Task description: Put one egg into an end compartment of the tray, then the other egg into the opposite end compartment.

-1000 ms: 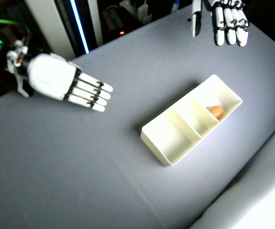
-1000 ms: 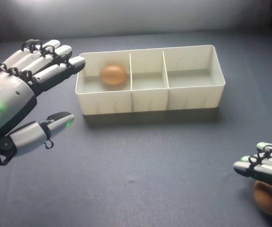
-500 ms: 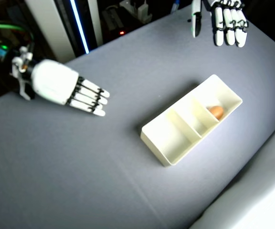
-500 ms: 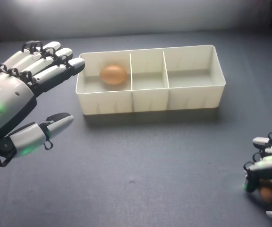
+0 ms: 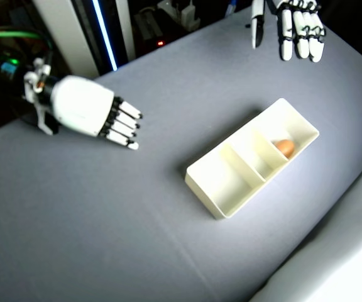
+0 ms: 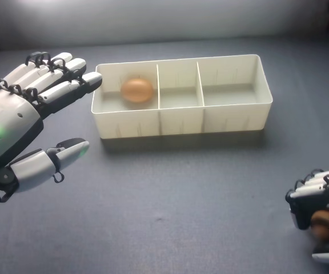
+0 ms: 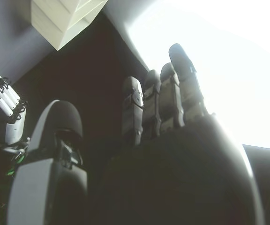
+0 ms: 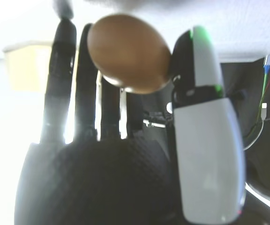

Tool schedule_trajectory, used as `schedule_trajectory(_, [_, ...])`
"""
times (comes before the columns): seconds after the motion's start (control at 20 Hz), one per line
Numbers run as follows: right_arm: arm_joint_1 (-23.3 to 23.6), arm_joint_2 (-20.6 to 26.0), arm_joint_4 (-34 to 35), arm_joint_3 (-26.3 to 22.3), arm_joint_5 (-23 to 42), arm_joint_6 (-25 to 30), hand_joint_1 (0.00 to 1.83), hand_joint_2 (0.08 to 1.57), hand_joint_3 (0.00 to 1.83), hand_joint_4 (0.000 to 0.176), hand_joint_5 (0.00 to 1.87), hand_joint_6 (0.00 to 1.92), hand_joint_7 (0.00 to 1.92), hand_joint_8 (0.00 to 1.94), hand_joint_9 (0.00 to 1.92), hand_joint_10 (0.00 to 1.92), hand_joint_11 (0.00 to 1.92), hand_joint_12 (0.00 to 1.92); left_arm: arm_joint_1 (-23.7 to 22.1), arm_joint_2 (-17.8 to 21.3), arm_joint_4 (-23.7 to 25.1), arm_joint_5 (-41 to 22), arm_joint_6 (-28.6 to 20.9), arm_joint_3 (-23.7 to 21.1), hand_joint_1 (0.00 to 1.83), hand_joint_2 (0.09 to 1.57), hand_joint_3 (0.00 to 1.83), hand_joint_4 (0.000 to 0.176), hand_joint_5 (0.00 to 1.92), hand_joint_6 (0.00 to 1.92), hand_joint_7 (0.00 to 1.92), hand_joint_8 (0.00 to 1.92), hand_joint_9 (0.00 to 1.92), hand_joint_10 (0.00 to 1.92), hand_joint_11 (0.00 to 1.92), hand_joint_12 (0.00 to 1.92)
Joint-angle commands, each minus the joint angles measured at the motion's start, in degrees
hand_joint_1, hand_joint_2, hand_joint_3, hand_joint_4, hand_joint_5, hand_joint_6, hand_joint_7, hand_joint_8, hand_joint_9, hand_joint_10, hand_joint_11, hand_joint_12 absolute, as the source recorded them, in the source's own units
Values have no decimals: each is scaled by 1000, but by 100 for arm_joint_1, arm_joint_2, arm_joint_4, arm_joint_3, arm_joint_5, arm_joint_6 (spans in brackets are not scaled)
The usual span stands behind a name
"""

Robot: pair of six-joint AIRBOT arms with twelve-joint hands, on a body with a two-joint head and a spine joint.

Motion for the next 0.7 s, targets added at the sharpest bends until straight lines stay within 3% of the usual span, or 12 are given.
schedule_trajectory(0.0, [94, 63, -30, 18, 756, 34, 1195, 1259, 3, 0, 699, 1295, 741, 1533, 815, 1673, 791, 1898, -19, 20, -19, -780, -17, -2, 484, 1386, 0, 17, 248, 4, 147, 4, 47, 10, 0, 505])
schedule_trajectory(0.1, [201, 111, -74, 21, 809, 16, 1171, 1258, 1, 0, 716, 1283, 748, 1548, 880, 1682, 889, 1875, -17, 20, -19, -781, -17, -3, 462, 1391, 1, 24, 244, 1, 142, 1, 34, 4, 0, 446])
schedule_trajectory(0.2, [377, 149, -105, 36, 815, -77, 1174, 1249, 0, 0, 705, 1302, 794, 1466, 998, 1505, 993, 1694, -15, 20, -19, -788, -17, -3, 484, 1393, 0, 17, 249, 2, 155, 3, 48, 9, 0, 478])
schedule_trajectory(0.4, [724, 151, -124, 170, 815, -155, 1357, 1200, 0, 0, 723, 1152, 792, 1338, 913, 1441, 888, 1659, -15, 18, -20, -791, -17, -3, 478, 1402, 0, 25, 259, 3, 159, 0, 65, 15, 0, 722])
schedule_trajectory(0.5, [910, 149, -123, 228, 813, -244, 1357, 1201, 0, 0, 728, 1144, 787, 1354, 899, 1452, 862, 1677, -15, 18, -20, -801, -18, -3, 464, 1400, 0, 18, 265, 3, 158, 0, 74, 16, 0, 842])
schedule_trajectory(0.55, [1010, 143, -123, 272, 811, -246, 1348, 1219, 1, 0, 683, 1222, 746, 1401, 828, 1499, 823, 1688, -14, 17, -20, -803, -18, -2, 481, 1397, 0, 4, 278, 6, 172, 3, 92, 23, 0, 891])
schedule_trajectory(0.65, [1206, 82, -117, 366, 776, -295, 1348, 1220, 1, 0, 681, 1243, 760, 1394, 801, 1509, 782, 1721, -14, 15, -20, -803, -18, -2, 512, 1390, 0, 0, 286, 5, 174, 1, 102, 26, 0, 867])
